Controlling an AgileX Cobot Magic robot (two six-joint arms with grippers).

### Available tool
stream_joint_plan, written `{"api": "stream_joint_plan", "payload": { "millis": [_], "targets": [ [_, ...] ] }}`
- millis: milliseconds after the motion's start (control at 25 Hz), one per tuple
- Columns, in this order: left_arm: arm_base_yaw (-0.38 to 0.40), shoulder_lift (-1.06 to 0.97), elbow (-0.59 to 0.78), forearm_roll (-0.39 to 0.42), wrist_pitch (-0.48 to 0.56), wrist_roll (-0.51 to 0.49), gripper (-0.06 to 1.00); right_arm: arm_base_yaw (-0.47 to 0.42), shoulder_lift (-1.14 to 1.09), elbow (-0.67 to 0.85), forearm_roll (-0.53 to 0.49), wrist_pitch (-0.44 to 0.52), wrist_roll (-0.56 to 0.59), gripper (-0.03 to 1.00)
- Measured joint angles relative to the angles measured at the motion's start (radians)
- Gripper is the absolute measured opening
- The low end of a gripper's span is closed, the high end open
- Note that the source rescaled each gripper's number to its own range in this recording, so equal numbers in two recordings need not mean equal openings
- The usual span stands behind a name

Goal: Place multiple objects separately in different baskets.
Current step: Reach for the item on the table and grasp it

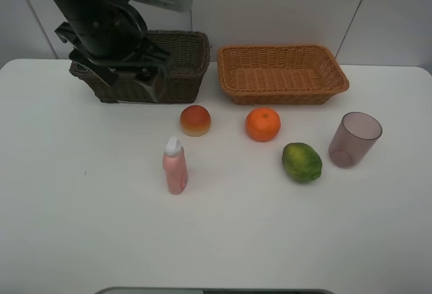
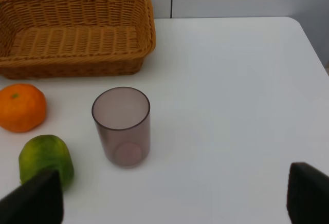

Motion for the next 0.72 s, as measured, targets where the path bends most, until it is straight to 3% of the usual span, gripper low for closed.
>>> {"api": "stream_joint_plan", "payload": {
  "millis": [240,720],
  "targets": [
    [-0.04,0.053,0.008,-0.06,0.001,-0.047,1.0,0.0,0.0,0.0,0.0,0.0,0.0,0.89],
    [-0.136,0.135,0.008,-0.069,0.022,-0.16,1.0,0.0,0.0,0.0,0.0,0.0,0.0,0.89]
  ]
}}
